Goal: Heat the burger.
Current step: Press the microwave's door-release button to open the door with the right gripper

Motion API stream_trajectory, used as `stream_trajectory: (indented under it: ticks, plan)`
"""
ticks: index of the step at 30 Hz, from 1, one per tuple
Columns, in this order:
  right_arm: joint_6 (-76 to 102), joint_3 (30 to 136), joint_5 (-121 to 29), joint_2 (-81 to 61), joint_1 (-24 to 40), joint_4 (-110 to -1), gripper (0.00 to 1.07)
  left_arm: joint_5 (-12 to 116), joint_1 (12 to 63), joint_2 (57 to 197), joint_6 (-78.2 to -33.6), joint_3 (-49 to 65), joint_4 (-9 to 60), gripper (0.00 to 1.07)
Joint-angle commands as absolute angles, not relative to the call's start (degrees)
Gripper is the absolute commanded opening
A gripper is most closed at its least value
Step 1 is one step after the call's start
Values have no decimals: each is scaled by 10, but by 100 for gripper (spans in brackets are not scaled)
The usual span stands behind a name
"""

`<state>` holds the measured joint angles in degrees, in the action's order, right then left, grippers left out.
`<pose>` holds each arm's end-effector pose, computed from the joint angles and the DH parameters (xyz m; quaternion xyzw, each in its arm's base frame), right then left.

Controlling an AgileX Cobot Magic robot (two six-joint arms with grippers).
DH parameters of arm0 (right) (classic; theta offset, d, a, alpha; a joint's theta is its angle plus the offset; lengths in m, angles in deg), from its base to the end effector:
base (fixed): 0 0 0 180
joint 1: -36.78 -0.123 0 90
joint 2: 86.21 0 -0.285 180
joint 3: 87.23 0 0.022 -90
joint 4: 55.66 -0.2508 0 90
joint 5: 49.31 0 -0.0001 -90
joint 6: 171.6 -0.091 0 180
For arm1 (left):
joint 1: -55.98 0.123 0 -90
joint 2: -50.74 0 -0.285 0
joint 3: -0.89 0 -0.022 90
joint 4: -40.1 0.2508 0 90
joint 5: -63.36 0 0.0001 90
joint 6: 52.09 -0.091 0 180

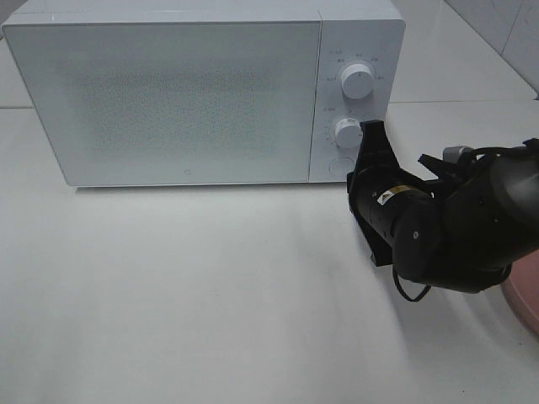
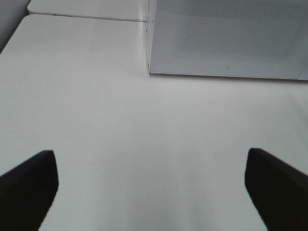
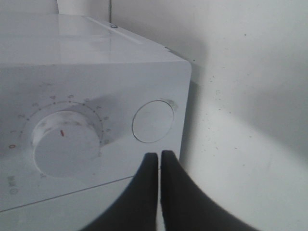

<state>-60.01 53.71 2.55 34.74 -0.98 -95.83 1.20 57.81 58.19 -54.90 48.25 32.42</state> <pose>0.2841 0.1617 0.1050 0.5195 0.6462 0.3839 0.4064 -0.0093 -0.0111 0.2817 0.0116 0.8505 -0.0457 0.5238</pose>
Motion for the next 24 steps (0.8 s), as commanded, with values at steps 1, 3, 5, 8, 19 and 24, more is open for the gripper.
stream_trajectory:
  ticks: [1,3,5,8,19,24]
  plan:
    - [-592,550,25,351,-7,-952,0,19,579,572,-550,485,324,98]
    - [-598,559,25,359,-7,-964,0,19,579,572,-550,485,324,98]
    - [-598,566,25,366,-7,-981,0,19,579,572,-550,485,324,98]
    - [-598,577,23,374,-1,-986,0,19,579,572,-550,485,324,98]
    - [-619,620,12,410,13,-963,0,19,579,572,-550,485,324,98]
    - [-620,625,11,410,21,-961,0,19,579,572,-550,485,324,98]
